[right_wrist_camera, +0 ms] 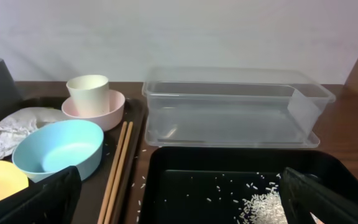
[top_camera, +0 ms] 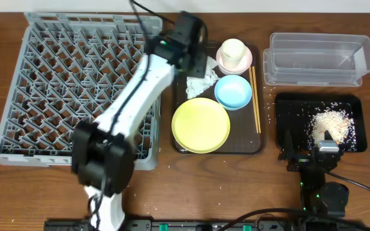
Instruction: Sort waste into correct bins and load items into the dishwasher
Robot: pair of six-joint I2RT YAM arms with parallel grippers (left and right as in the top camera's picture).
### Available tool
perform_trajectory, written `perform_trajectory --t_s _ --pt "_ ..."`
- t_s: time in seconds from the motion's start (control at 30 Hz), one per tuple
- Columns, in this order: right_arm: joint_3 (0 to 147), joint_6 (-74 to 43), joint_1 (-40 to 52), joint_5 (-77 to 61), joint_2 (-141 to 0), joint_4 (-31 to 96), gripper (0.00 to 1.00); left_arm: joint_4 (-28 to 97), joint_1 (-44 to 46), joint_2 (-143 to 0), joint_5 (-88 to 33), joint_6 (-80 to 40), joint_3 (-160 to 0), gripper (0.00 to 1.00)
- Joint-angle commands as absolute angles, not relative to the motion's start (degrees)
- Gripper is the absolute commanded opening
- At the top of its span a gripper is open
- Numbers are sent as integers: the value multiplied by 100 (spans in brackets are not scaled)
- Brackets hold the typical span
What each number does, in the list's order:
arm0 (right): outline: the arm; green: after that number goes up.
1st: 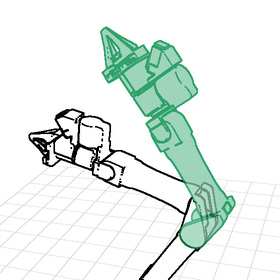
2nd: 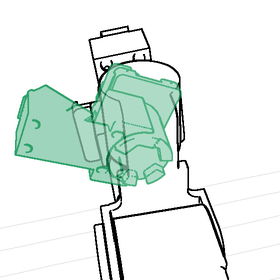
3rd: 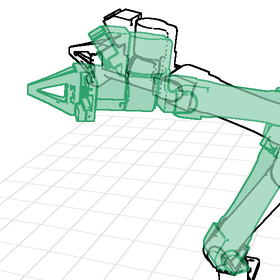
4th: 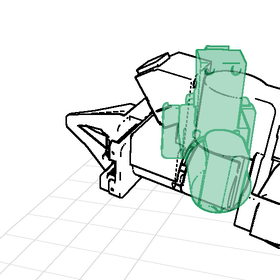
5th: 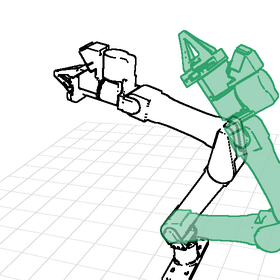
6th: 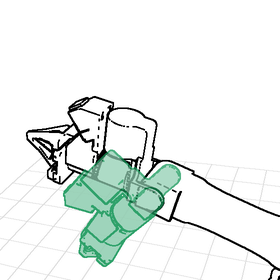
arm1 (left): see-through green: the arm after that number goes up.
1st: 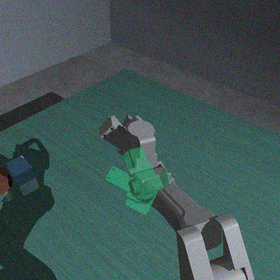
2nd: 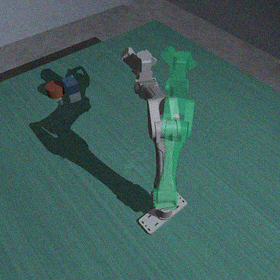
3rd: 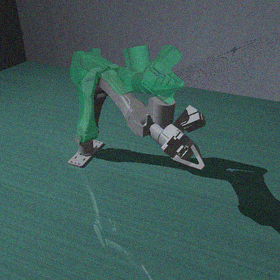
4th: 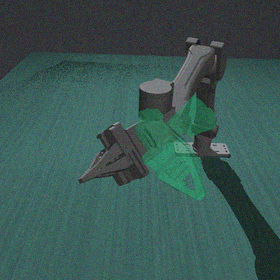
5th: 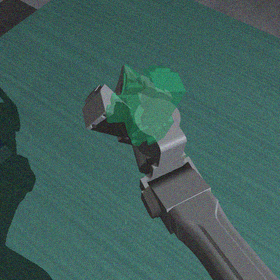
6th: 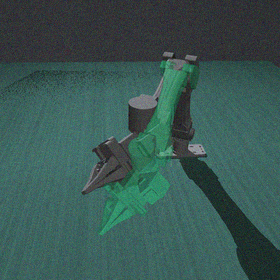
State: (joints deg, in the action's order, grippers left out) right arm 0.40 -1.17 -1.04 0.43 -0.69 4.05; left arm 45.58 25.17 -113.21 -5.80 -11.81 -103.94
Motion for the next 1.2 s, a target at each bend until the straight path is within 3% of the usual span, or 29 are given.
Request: perform_trajectory --t_s 0.0,0.1,0.57,0.67,0.77,0.83,0.93,1.03,1.17 --pt "32 -58 -40 14 -45 429 99 4554 2213 -10763 -473 -1168 -10388 63" --pt "32 -58 -40 14 -45 429 99 4578 1909 -10300 -274 -1170 -10388 64" --pt "32 -54 -40 16 -45 403 99 5074 -368 -8611 -187 -1173 -10388 97" --pt "32 -64 -40 -69 -45 180 99 5393 -781 -8532 -187 -1170 -10388 98" --pt "32 -945 -40 -1044 -45 -661 99 5787 -1146 -8534 -187 -1170 -10388 98" --pt "32 -2198 -40 -1979 -45 -1428 99 6005 -1315 -8543 -189 -1173 -10385 98" --pt "32 -2757 -40 -1879 -49 -2263 99 6154 -1428 -8545 -187 -1170 -10381 99" --pt "32 -3081 -40 -1050 -62 -3380 99 6233 -1446 -8545 -187 -1170 -10381 99" --pt "47 -3935 -40 1085 -156 -4818 99 6296 -1446 -8545 -189 -1170 -10381 99"
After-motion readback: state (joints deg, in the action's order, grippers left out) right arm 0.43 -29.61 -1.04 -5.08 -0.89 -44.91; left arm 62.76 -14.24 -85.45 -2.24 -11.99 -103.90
